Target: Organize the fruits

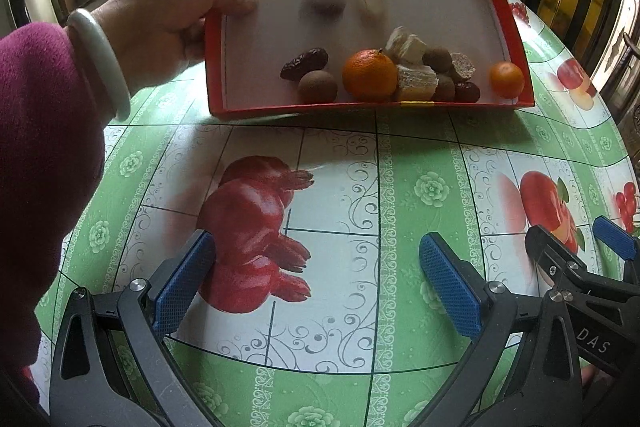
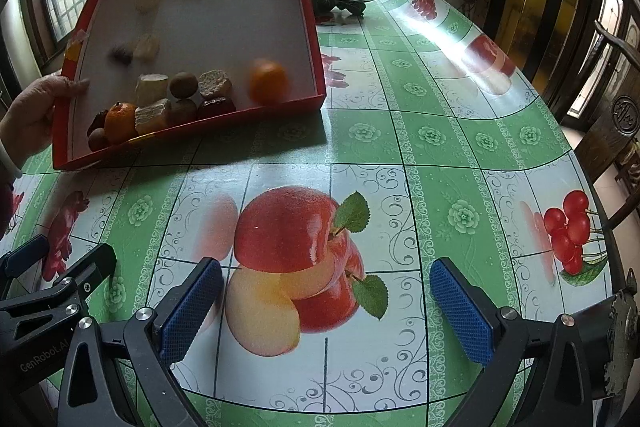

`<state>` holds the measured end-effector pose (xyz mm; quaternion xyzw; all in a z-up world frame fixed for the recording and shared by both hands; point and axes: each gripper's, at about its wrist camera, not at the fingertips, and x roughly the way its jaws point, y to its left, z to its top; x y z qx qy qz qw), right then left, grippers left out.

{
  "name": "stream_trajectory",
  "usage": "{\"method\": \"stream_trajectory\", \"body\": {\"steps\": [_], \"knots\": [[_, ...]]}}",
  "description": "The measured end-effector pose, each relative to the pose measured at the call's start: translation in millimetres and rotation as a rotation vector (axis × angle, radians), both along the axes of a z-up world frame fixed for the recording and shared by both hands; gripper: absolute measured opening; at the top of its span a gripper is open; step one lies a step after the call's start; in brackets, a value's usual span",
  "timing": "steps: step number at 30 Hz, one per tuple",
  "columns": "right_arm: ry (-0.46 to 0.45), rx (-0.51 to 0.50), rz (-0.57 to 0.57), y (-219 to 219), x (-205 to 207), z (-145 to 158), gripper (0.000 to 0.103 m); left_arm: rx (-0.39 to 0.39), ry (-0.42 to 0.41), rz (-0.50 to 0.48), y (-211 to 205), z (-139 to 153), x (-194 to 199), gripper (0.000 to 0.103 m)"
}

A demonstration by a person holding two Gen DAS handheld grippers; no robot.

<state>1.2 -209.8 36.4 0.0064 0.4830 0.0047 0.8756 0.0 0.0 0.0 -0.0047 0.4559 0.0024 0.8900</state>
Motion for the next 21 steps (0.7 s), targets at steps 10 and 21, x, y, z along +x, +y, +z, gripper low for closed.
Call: {"method": "stream_trajectory", "body": {"steps": [10, 21], "knots": [[0.000, 0.000, 0.000, 0.3, -0.5, 0.1, 0.103, 0.000, 0.000, 0.000, 0.0, 0.0, 0.0, 0.103], [0.000, 0.000, 0.000, 1.0, 0.8, -0.9, 0.103, 0.000, -0.001, 0.000, -0.1, -0.2, 0.0, 0.103]]}}
